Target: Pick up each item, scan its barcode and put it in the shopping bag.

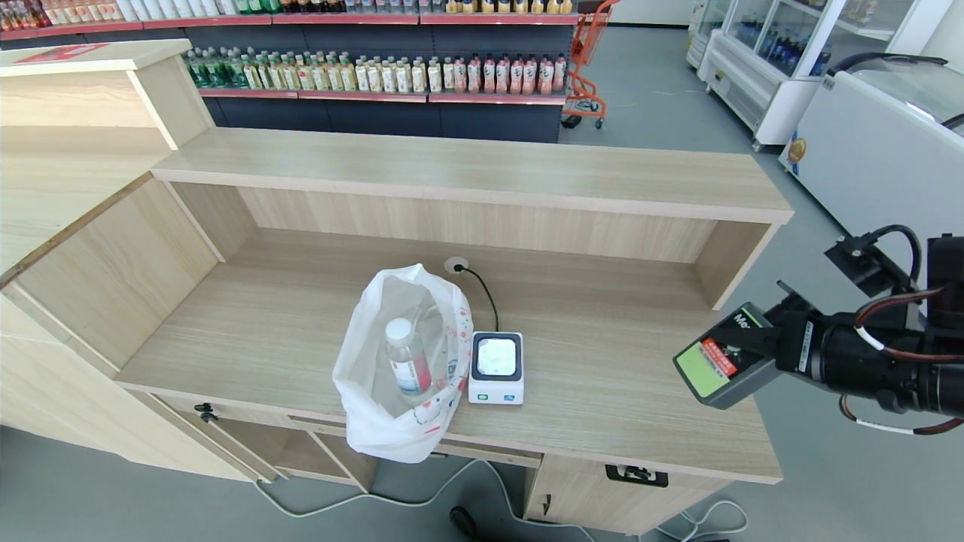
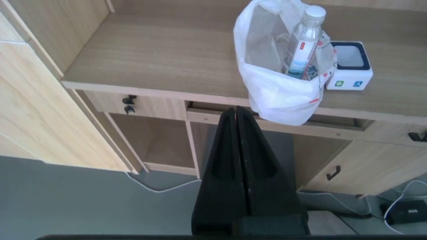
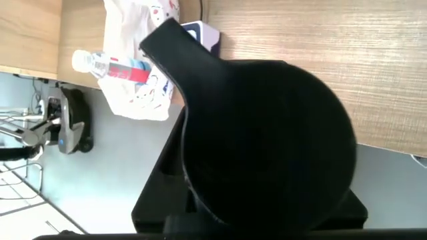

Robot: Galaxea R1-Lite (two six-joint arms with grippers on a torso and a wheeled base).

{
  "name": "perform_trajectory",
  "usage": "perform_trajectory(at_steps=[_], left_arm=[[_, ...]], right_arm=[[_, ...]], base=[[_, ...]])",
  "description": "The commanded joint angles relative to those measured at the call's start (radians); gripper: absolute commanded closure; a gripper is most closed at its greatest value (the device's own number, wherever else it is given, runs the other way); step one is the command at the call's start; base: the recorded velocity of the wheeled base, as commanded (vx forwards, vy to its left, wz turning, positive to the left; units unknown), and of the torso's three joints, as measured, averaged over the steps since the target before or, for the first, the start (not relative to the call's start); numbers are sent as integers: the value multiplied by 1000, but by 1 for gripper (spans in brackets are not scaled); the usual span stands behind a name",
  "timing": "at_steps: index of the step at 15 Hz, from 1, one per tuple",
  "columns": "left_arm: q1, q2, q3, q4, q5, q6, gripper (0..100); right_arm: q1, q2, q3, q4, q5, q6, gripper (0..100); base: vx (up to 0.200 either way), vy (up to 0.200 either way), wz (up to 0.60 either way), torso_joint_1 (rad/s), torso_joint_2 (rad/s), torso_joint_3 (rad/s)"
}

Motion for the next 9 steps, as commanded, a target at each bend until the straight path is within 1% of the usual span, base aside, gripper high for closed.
perform_trajectory(at_steps=[1,7,9], left_arm=[[0,1,0,0,0,0,100],[0,0,0,0,-1,2,100],[0,1,1,-1,0,2,100]], right_arm=[[11,-8,-6,-4,1,1,100],[30,-28,1,-13,11,-2,100],[31,-20,-1,-14,11,-2,100]], base=[[0,0,0,0,0,0],[0,0,0,0,0,0],[0,200,0,5,10,0]])
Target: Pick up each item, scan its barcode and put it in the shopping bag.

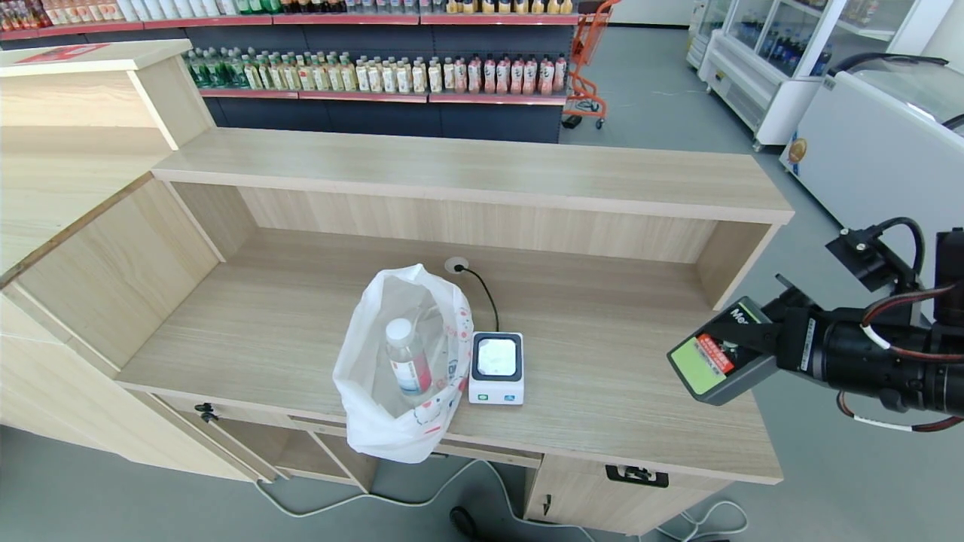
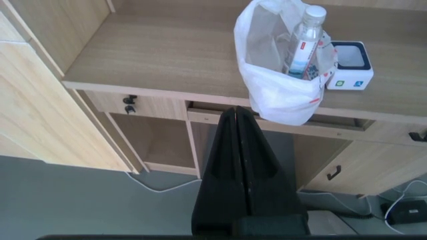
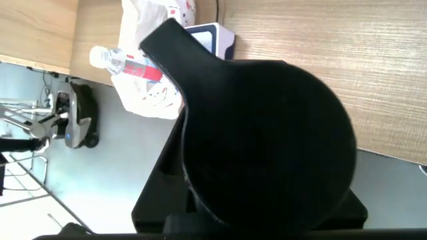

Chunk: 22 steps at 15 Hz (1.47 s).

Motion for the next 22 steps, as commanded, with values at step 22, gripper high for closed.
perform_trajectory(at_steps=[22], left_arm=[[0,1,1,0,0,-1,100]], right_arm=[[46,393,-81,-235,-113,-121,100]], base=[[0,64,0,2,1,0]])
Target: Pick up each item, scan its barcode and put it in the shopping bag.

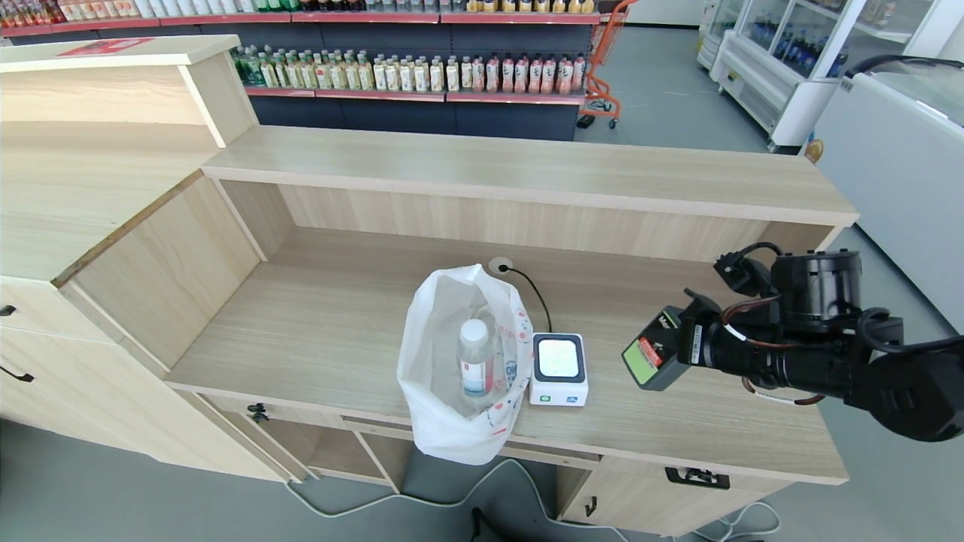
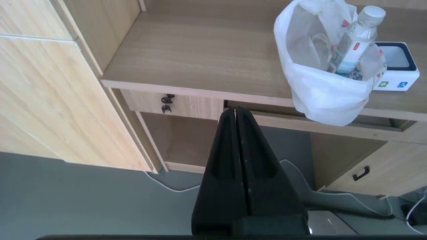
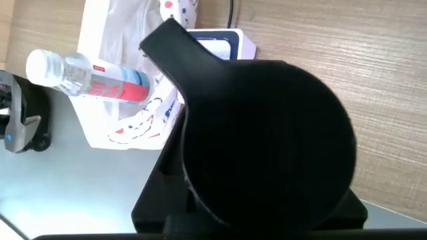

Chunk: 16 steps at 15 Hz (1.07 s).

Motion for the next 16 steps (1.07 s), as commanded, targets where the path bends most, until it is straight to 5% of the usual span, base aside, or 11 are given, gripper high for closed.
perform_trajectory(at_steps=[1,8,16], left_arm=[[0,1,-1,0,0,0,100],[0,1,1,0,0,0,100],[0,1,1,0,0,0,100]], right_arm=[[2,25,2,-1,3,-1,100],[65,155,-28,-142,5,-3,100],[109,264,-145,-149,-3,-9,100]], base=[[0,0,0,0,0,0],[0,0,0,0,0,0],[0,0,0,0,0,0]])
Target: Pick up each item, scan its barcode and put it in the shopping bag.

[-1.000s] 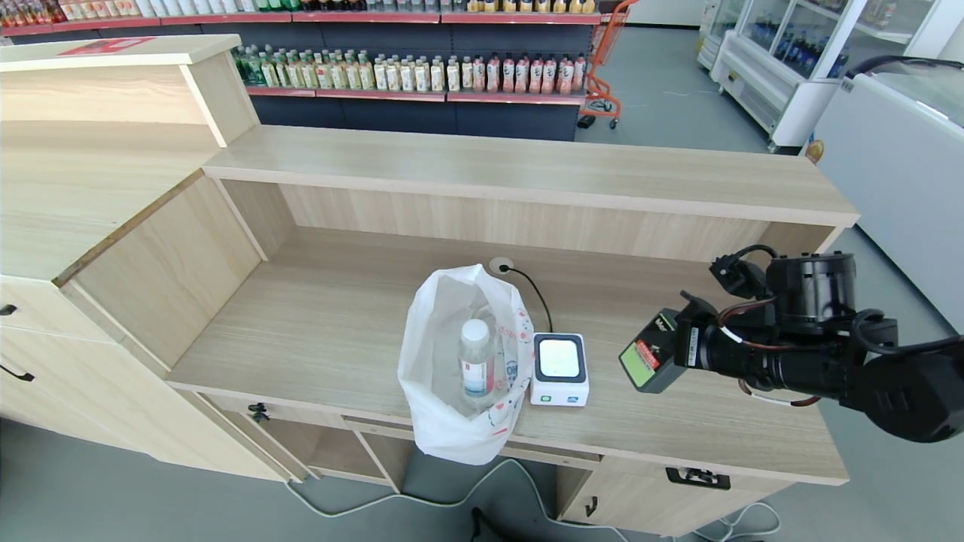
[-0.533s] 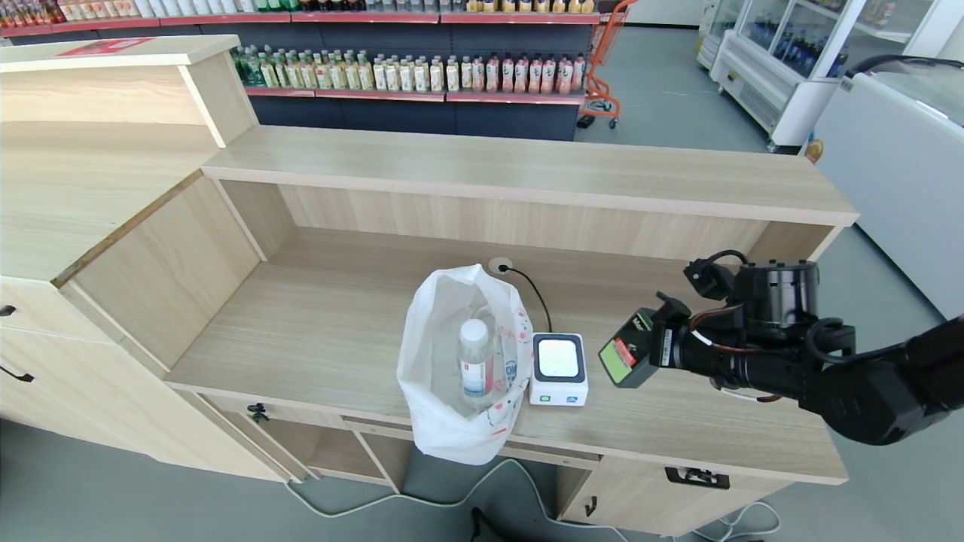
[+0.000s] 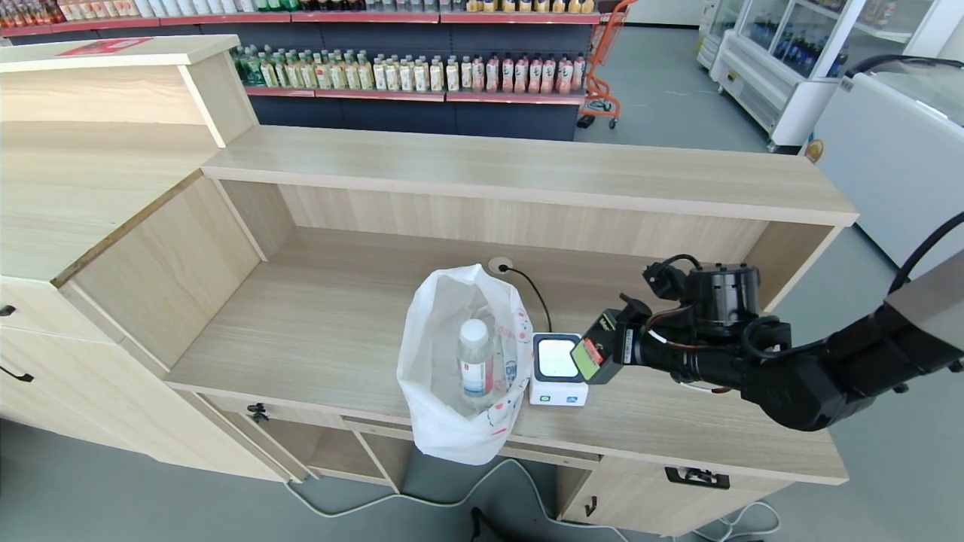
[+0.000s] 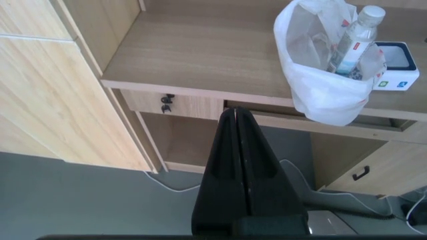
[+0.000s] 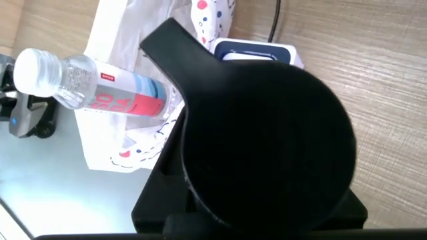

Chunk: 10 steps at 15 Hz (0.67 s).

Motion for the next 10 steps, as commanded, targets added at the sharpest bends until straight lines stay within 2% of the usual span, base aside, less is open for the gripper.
perform_trajectory(at_steps=[1,10], left_arm=[[0,1,0,0,0,0,100],[0,1,-1,0,0,0,100]], right_arm=[[3,38,-22,0,-2,-4,100],[20,121,-105,-2,-2,-32,100]], base=[[0,0,0,0,0,0],[0,0,0,0,0,0]])
